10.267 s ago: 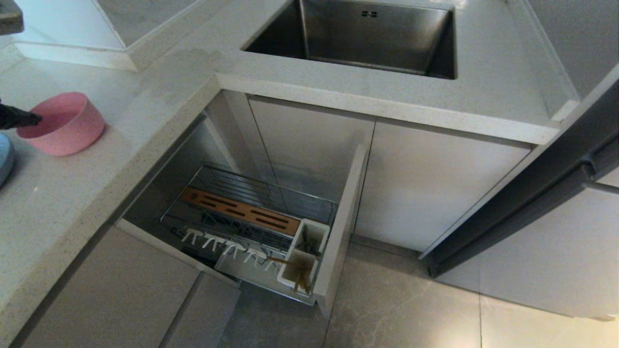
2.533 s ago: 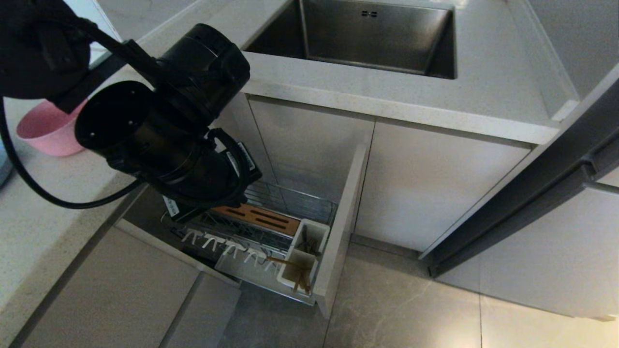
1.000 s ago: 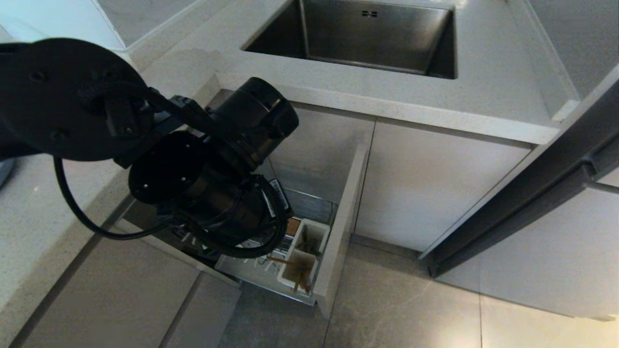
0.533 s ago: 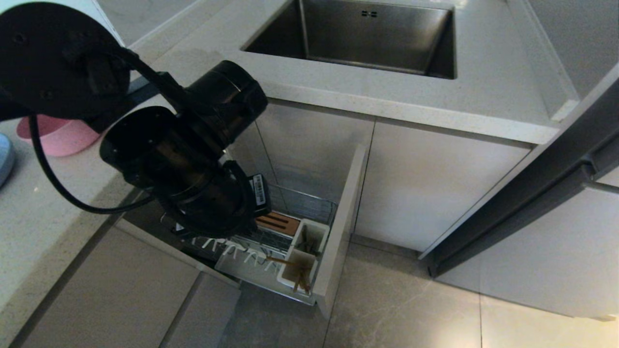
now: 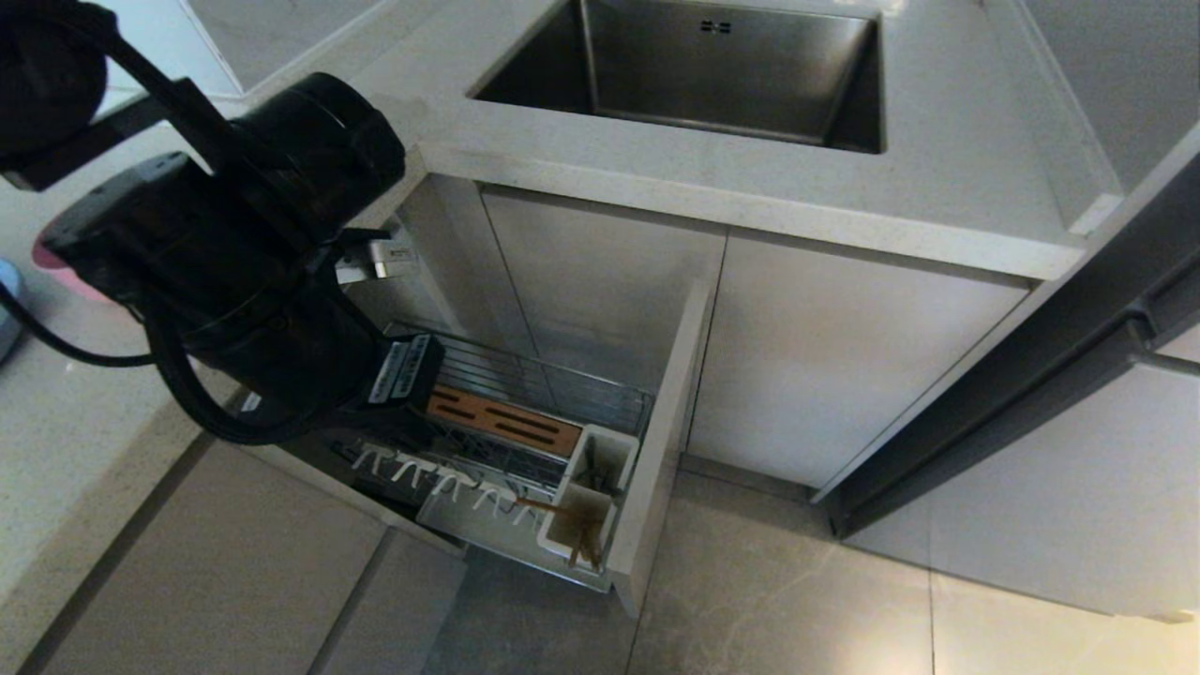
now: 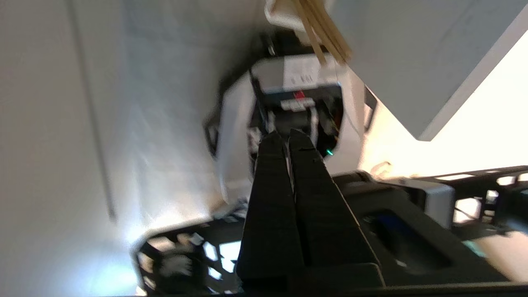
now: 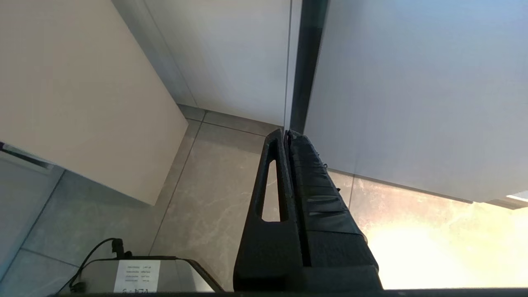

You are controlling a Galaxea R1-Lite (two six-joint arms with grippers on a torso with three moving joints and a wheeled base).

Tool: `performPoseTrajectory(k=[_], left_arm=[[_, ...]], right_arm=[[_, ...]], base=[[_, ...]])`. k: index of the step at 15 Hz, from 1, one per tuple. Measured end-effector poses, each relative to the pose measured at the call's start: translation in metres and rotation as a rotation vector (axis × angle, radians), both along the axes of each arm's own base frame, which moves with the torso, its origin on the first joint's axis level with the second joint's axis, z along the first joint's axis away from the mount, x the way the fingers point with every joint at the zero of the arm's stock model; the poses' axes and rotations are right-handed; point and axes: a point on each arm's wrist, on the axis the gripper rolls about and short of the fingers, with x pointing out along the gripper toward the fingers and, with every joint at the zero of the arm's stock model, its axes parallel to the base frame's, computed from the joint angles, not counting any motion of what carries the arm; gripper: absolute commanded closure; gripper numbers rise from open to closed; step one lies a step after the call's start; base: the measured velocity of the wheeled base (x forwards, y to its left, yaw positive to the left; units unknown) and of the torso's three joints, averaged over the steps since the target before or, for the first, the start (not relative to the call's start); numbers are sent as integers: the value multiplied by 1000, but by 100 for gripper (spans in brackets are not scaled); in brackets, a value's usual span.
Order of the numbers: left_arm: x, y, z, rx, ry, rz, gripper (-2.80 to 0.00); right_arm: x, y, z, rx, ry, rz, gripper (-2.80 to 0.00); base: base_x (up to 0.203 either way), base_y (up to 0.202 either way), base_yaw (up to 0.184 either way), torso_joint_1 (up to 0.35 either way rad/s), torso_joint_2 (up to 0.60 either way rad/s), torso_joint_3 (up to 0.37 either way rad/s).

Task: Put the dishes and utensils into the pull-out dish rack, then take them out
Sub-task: Take the fork out of the cupboard

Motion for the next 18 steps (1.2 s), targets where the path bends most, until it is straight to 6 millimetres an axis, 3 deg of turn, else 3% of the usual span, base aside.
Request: performPoseTrajectory(k=[5,10,15,18], left_arm=[[-3,31,14,105,-95,-206,-280],[-14,53,22,153,-190,-549,-280],[-10,53,22,146,-291,-741,-280],[5,47,10,172,-327,-799,-280]], right_arm=[[0,0,0,0,0,0,0],[0,0,0,0,0,0,0],[0,0,0,0,0,0,0],[0,0,0,0,0,0,0]], base=[[0,0,0,0,0,0],[0,0,0,0,0,0],[0,0,0,0,0,0],[0,0,0,0,0,0]])
